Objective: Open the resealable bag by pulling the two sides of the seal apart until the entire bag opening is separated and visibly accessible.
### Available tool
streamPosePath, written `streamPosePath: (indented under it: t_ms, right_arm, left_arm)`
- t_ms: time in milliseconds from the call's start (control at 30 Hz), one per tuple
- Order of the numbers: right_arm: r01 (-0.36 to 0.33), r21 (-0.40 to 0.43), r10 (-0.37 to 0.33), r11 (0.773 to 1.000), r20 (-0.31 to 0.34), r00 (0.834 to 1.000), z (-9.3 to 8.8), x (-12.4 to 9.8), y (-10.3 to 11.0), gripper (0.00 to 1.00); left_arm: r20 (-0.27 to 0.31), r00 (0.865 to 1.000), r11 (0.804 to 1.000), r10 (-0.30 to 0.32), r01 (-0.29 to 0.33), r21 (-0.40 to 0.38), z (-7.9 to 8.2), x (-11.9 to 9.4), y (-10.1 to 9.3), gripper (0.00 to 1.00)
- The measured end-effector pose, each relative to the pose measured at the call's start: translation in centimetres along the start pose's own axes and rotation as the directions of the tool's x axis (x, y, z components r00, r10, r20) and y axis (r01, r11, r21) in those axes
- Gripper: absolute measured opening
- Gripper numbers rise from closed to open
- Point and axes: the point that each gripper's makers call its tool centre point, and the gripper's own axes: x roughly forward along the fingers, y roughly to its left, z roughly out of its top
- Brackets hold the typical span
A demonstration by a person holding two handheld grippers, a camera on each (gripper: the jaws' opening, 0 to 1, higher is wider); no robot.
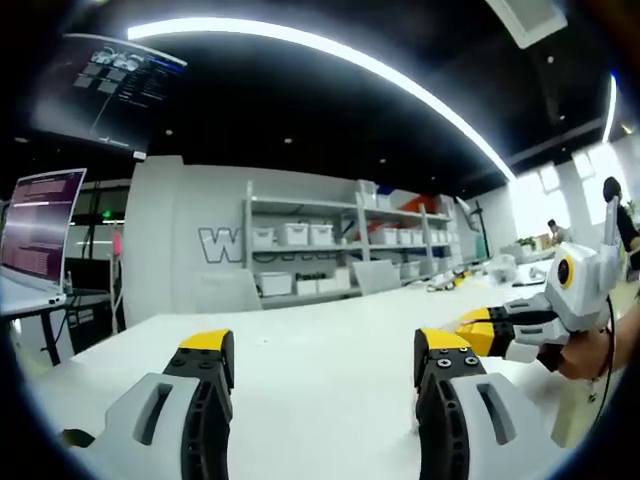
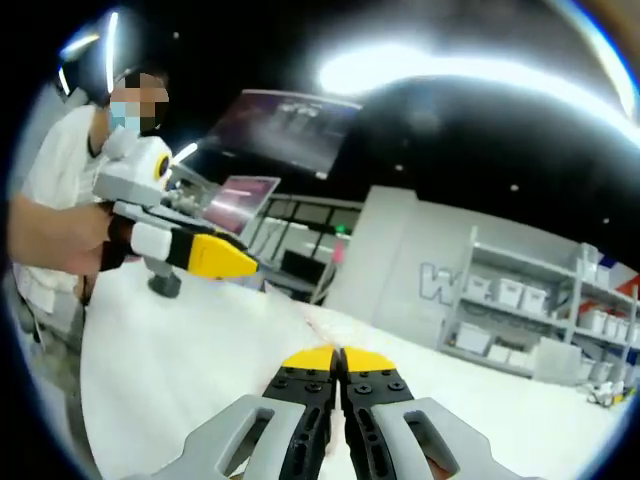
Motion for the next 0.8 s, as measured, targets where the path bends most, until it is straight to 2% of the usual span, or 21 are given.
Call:
streamPosePath:
  t_ms: [333,533,800]
  right_arm:
    - [-0.012,-0.007,0.012,1.000,-0.019,1.000,-0.5,-1.7,1.1,0.00]
    - [-0.020,-0.012,0.020,1.000,-0.031,0.999,-0.3,-2.3,1.4,0.00]
    - [-0.061,-0.046,0.059,0.997,-0.050,0.997,-0.3,-3.4,2.8,0.00]
  left_arm:
    - [-0.009,1.000,1.000,-0.012,0.012,-0.006,-0.5,-1.1,-0.3,0.73]
    - [-0.022,0.999,0.999,-0.036,0.036,-0.013,-0.7,-2.0,-1.3,0.71]
    - [-0.027,0.998,0.998,-0.059,0.059,-0.005,-0.6,-3.4,-2.7,0.71]
